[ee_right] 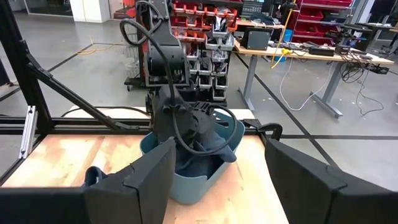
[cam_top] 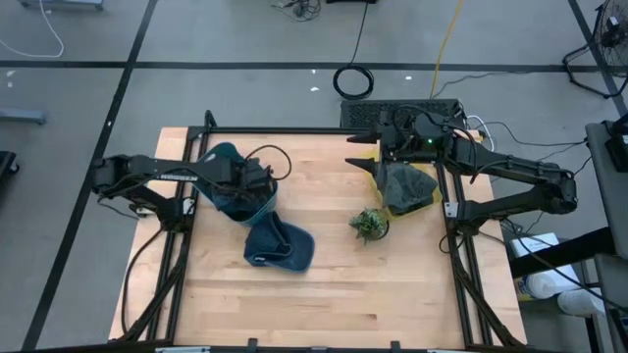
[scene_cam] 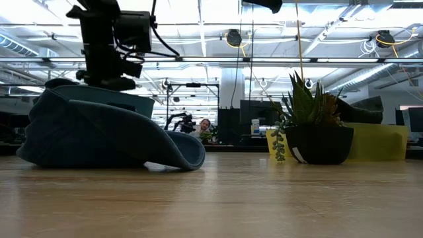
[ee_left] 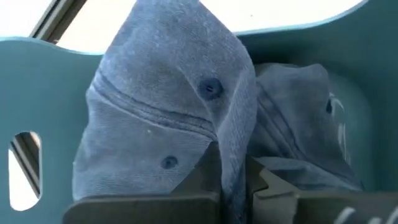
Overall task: Pick & Place hat
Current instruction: Put the top blue cap into the blue bin
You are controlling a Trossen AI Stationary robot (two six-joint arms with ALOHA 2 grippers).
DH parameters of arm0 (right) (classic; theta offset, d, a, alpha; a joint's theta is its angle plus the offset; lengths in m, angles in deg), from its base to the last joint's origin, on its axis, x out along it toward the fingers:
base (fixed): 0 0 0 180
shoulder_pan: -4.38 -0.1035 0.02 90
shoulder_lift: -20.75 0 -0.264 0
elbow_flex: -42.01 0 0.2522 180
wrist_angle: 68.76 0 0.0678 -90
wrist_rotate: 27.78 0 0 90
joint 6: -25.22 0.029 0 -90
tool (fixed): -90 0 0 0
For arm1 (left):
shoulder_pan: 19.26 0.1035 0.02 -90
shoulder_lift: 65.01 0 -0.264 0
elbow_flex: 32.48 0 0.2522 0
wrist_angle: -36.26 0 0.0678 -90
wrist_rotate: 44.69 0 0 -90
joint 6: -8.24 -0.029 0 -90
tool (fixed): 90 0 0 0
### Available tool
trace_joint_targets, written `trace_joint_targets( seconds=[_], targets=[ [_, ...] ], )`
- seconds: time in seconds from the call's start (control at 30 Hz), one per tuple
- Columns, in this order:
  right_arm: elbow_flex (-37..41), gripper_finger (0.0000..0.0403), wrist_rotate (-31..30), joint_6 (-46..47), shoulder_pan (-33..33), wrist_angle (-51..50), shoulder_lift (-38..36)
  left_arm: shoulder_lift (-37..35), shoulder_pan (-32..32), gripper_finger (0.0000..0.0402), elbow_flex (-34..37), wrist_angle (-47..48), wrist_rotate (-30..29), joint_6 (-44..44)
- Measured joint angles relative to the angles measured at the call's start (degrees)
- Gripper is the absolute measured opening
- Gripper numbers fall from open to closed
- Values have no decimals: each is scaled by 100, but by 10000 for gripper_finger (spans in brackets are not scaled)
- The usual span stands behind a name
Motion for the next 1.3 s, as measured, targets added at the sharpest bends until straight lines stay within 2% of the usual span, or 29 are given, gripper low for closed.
trace_joint_targets(
  seconds=[0.33,0.6,0.77,0.97,1.1,1.3],
  targets=[
    [0,235,2,6,-2,-350,0,285,2,3,111,-224,46,-70],
    [0,235,2,-20,-2,-377,0,280,9,39,111,-135,185,-70],
    [0,235,2,-27,-2,-377,0,280,20,33,111,-135,225,-249],
    [0,235,2,-35,-2,-377,0,277,15,28,111,-135,660,-461],
    [0,235,2,-38,-2,-374,0,139,20,61,104,-113,927,-590],
    [2,236,2,-38,-4,-276,0,-192,168,161,104,38,1094,-686]
  ],
)
